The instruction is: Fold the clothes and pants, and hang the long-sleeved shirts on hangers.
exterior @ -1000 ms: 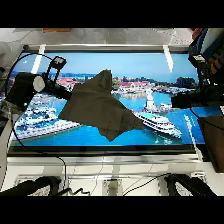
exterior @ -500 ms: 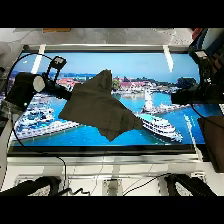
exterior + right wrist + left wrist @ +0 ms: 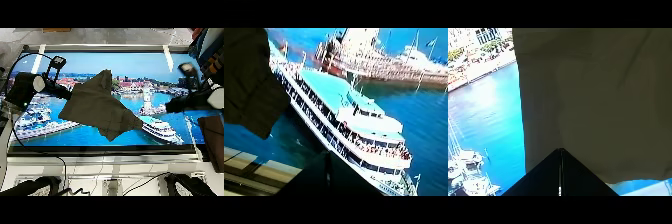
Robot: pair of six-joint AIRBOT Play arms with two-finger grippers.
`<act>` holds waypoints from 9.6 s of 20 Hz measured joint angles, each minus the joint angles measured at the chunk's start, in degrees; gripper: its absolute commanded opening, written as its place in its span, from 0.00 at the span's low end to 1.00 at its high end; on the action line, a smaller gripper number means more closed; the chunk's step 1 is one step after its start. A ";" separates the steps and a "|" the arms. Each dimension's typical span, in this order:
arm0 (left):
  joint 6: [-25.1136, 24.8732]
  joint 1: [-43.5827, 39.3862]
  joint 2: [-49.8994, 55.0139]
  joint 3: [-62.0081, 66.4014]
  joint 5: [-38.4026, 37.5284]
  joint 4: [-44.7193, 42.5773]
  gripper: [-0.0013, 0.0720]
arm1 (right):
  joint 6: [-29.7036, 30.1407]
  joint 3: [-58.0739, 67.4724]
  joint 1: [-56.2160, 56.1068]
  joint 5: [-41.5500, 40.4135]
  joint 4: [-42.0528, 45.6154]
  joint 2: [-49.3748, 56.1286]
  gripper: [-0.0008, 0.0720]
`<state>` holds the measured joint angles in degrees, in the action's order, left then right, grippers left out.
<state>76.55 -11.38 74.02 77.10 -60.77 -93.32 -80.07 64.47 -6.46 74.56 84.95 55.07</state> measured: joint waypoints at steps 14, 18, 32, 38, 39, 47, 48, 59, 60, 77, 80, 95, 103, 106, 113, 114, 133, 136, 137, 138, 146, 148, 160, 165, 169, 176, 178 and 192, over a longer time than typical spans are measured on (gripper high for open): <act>7.34 -0.07 0.26 0.00 -2.73 0.39 0.99 | 2.73 -26.10 0.61 -25.42 -24.20 8.98 0.69; 8.02 -0.07 0.26 0.00 -3.37 0.39 0.99 | 4.26 -26.51 4.90 -24.87 -34.80 14.21 0.64; 8.92 2.08 3.02 -0.26 -4.68 0.46 0.76 | 24.04 -26.62 11.69 -11.34 -61.79 25.99 0.05; 9.20 10.86 7.87 -0.63 -9.70 4.52 0.40 | 25.46 -26.62 11.74 -8.20 -63.21 26.12 0.05; 8.94 13.38 8.31 -1.01 -10.05 6.91 0.40 | 25.55 -26.62 11.74 -7.85 -63.34 26.12 0.05; 4.63 29.29 13.55 -7.56 -9.88 25.64 0.76 | 27.28 -26.62 11.74 -6.73 -63.52 26.14 0.05; 3.93 29.64 14.49 -8.31 -9.27 27.19 0.75 | 27.58 -26.62 11.74 -6.73 -63.54 26.14 0.05; -1.64 28.79 23.45 -11.17 -0.35 40.46 0.29 | 28.46 -26.62 11.74 -6.64 -63.60 26.14 0.05; -2.34 28.74 23.80 -11.23 0.74 41.42 0.12 | 28.48 -26.62 11.74 -6.64 -63.60 26.16 0.05; -29.51 29.38 -9.03 -1.33 4.94 77.57 0.03 | 20.65 10.49 11.74 1.53 -64.15 10.25 0.04; -31.01 31.28 -21.00 -0.68 7.69 78.07 0.03 | 17.11 15.82 11.74 1.57 -64.19 2.75 0.04; -23.93 35.52 -40.19 -0.33 13.11 61.13 0.03 | -9.09 12.35 11.74 -8.44 -49.86 -19.74 0.04; -28.15 15.43 -3.96 -0.39 8.63 60.24 0.02 | -12.07 -8.57 9.55 -27.43 -45.81 1.60 0.04; -26.18 11.65 4.90 -0.39 11.87 60.15 0.02 | -12.24 -10.21 9.22 -33.88 -45.66 8.37 0.04; -19.52 9.49 6.40 -0.37 5.68 58.03 0.02 | -12.13 -7.69 11.28 -33.83 -37.99 12.79 0.04; -17.27 9.42 5.84 -0.37 2.80 56.04 0.02 | -12.09 -6.12 12.33 -31.04 -35.43 12.94 0.04; 6.54 -19.37 3.85 -5.40 -24.02 35.54 0.03 | 0.90 7.43 22.16 25.29 0.76 13.29 0.04; 10.01 -24.90 3.58 -9.99 -19.61 32.02 0.03 | 3.69 7.41 22.16 28.35 3.54 13.22 0.04; 10.97 -26.64 3.45 -11.80 -17.18 31.43 0.03 | 4.44 7.41 22.16 28.87 4.09 13.20 0.04; 12.24 -28.48 3.30 -13.70 -14.40 30.97 0.03 | 4.98 7.39 22.16 28.63 4.55 13.18 0.04; 19.58 -37.92 3.23 -24.70 4.44 30.49 0.03 | 5.53 6.05 22.16 17.70 1.88 13.05 0.04; 20.61 -39.36 3.26 -25.46 6.25 31.28 0.03 | 5.53 5.79 22.16 18.38 2.29 13.05 0.04; 21.64 -46.01 6.51 -26.25 8.98 32.30 0.03 | 7.30 -5.40 25.40 29.92 14.62 10.32 0.04; 21.64 -45.64 6.82 -26.25 9.31 31.98 0.03 | 7.45 -15.61 33.38 30.51 16.57 8.61 0.98; 21.62 -45.53 6.95 -26.25 9.33 31.78 0.35 | 5.88 -18.01 36.35 28.81 16.76 8.33 0.97; 16.02 -43.98 6.99 -25.31 5.70 31.78 0.98 | 4.87 -16.48 37.38 29.31 16.92 8.22 0.97; 14.23 -41.77 6.99 -23.98 3.50 31.76 0.97 | 4.83 -14.86 37.44 29.86 16.96 8.22 0.97; -1.01 -18.18 13.90 -16.81 -0.31 41.66 0.98 | 4.48 -9.70 37.48 29.55 16.48 8.20 0.96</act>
<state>75.55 -29.56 87.92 60.29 -61.08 -51.66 -75.59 54.76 31.03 104.12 101.43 63.26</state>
